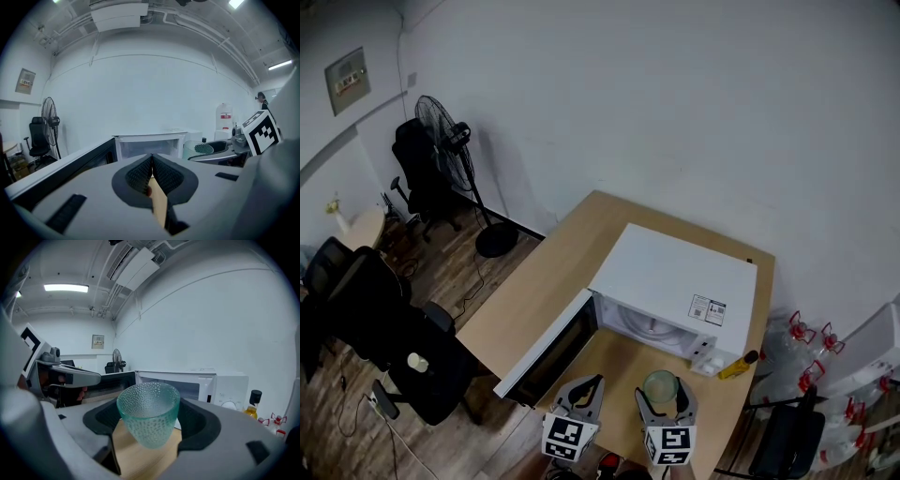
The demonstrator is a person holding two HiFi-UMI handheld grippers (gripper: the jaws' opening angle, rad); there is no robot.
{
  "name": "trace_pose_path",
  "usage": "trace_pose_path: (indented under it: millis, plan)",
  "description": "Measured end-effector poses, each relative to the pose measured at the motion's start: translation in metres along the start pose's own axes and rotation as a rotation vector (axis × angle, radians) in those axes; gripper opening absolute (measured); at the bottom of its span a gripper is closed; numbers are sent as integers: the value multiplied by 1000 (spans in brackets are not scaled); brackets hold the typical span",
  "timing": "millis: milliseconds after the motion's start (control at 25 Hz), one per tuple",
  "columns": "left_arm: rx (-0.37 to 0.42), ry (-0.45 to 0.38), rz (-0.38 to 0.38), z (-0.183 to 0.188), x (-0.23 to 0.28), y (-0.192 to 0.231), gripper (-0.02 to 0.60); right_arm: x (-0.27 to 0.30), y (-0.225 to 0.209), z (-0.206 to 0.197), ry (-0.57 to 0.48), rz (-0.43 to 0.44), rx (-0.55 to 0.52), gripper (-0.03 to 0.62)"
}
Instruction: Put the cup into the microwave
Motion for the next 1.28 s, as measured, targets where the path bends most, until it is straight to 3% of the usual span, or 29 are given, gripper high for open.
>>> trace_pose_path:
  millis: [1280]
  plan:
    - [-78, 87, 65, -20, 109, 57, 23, 160, -40, -15, 76, 43, 26, 385]
Point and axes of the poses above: the fingertips, and each gripper's own axes: x forward along the fingers, y to its left, z out of its top, the point moved 9 cm from there along -x, backward along the fingers, and after that the axes turned 5 degrees about -z, right-handed, at the moved point
